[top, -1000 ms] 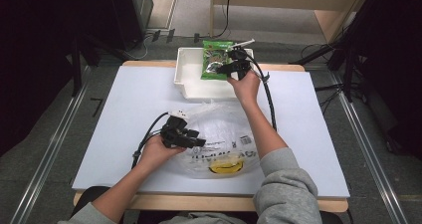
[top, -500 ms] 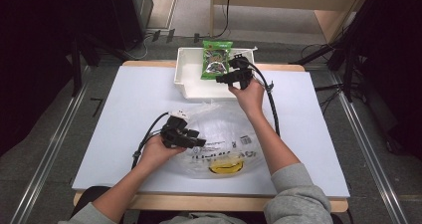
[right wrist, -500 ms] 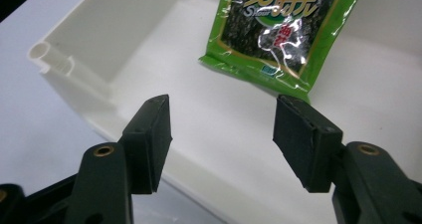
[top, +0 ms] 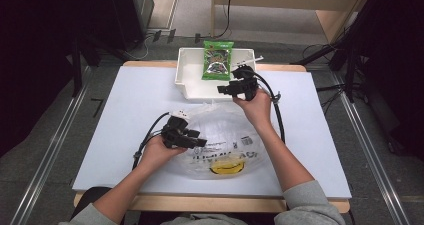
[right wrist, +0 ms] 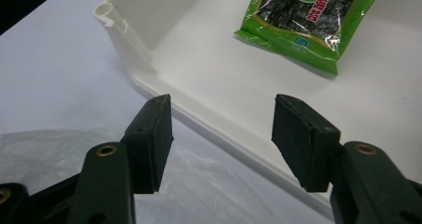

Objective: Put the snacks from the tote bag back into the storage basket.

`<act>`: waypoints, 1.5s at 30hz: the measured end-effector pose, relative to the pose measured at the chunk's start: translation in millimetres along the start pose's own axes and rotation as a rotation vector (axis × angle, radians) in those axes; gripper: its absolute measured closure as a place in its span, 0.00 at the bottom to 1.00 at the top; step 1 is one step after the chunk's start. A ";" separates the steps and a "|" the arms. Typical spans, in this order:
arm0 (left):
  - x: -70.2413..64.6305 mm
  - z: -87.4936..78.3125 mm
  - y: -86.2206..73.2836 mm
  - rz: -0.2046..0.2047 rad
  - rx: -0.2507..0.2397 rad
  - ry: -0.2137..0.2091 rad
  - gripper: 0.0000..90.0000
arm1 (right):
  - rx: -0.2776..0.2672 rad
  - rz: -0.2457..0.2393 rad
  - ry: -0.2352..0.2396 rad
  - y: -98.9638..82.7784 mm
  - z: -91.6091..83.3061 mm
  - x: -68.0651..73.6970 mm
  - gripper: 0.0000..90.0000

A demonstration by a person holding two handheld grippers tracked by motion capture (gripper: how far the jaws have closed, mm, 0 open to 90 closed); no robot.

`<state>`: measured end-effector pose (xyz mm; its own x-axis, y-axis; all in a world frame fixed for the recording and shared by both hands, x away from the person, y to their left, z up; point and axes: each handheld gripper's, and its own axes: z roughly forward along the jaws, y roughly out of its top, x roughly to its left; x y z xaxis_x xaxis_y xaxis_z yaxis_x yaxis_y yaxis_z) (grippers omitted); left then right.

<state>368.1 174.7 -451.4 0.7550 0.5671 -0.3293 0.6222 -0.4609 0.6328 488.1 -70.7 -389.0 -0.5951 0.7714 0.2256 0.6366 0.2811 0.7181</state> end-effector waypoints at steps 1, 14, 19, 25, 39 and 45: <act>-0.1 -0.2 0.1 0.001 0.003 0.003 0.52 | -0.002 -0.008 -0.006 -2.0 -2.3 1.8 0.48; 0.7 -2.9 0.3 0.000 -0.004 0.008 0.52 | 0.004 -0.048 0.018 -32.7 -21.1 20.1 0.48; 2.0 -4.5 0.5 0.000 -0.009 0.010 0.52 | -0.003 -0.041 0.041 -42.9 -27.1 23.9 0.48; 2.3 -7.1 0.8 0.002 -0.013 0.013 0.51 | 0.000 -0.072 0.038 -57.4 -31.7 27.9 0.47; 4.3 -13.3 1.5 -0.005 -0.026 0.018 0.50 | -0.001 -0.109 0.078 -83.2 -45.2 38.5 0.47; 4.4 -16.1 1.4 -0.008 -0.032 0.018 0.50 | 0.009 -0.112 0.101 -94.6 -45.6 41.7 0.47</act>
<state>369.0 187.6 -440.7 0.7457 0.5832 -0.3222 0.6213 -0.4340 0.6524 380.7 -91.2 -417.5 -0.7084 0.6738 0.2099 0.5678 0.3675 0.7366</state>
